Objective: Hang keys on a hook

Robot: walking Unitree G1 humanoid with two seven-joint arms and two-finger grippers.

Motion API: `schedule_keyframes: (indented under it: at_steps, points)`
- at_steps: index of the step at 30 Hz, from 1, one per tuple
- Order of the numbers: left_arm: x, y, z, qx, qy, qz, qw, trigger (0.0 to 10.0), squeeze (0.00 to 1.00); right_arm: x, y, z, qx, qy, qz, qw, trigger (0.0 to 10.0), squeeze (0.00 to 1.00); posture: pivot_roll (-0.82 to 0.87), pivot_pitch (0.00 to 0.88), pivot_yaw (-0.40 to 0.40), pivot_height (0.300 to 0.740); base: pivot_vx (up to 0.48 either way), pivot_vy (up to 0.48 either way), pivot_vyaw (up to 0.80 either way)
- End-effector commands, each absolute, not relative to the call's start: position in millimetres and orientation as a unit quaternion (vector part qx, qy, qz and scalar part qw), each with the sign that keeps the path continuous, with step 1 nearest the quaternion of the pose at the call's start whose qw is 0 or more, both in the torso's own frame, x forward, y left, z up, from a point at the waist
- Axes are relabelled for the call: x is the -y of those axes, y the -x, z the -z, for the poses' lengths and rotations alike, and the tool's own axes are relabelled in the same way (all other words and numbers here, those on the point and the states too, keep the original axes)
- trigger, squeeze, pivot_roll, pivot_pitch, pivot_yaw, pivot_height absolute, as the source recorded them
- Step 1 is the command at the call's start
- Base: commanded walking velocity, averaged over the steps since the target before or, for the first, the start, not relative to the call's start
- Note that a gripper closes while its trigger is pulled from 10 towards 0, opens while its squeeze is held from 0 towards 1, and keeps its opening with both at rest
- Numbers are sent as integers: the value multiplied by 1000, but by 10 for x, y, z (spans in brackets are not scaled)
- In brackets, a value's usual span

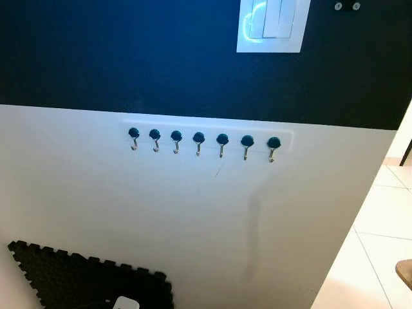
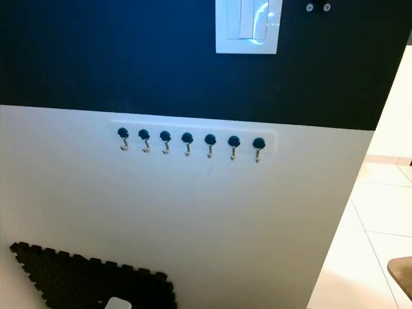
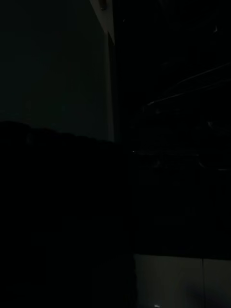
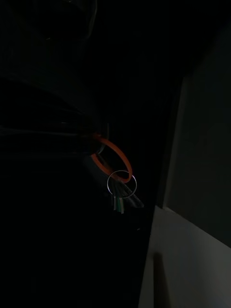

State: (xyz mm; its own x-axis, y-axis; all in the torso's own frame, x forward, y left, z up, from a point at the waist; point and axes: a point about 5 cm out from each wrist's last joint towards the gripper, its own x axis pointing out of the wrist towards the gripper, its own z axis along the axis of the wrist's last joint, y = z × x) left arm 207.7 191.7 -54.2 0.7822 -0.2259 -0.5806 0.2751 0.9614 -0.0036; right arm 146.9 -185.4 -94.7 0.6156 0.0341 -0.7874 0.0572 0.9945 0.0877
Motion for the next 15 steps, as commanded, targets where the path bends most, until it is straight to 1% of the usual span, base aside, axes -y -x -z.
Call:
schedule_keyframes:
  at_steps: [1,13,15]
  points:
    - [-1952,-2071,539,-302,-40,129,944,10000,0,1860,-1458,951,-438,-59,15,897,10000,0,29,40,34,740,-319,0,0]
    - [-1947,-2067,544,-304,-42,128,943,10000,0,1865,-1449,954,-440,-57,12,896,10000,0,32,38,29,740,-433,0,0]
    - [-1953,-2063,550,-307,-45,126,942,10000,0,1865,-1449,954,-441,-57,12,896,10000,0,32,38,29,740,0,0,0]
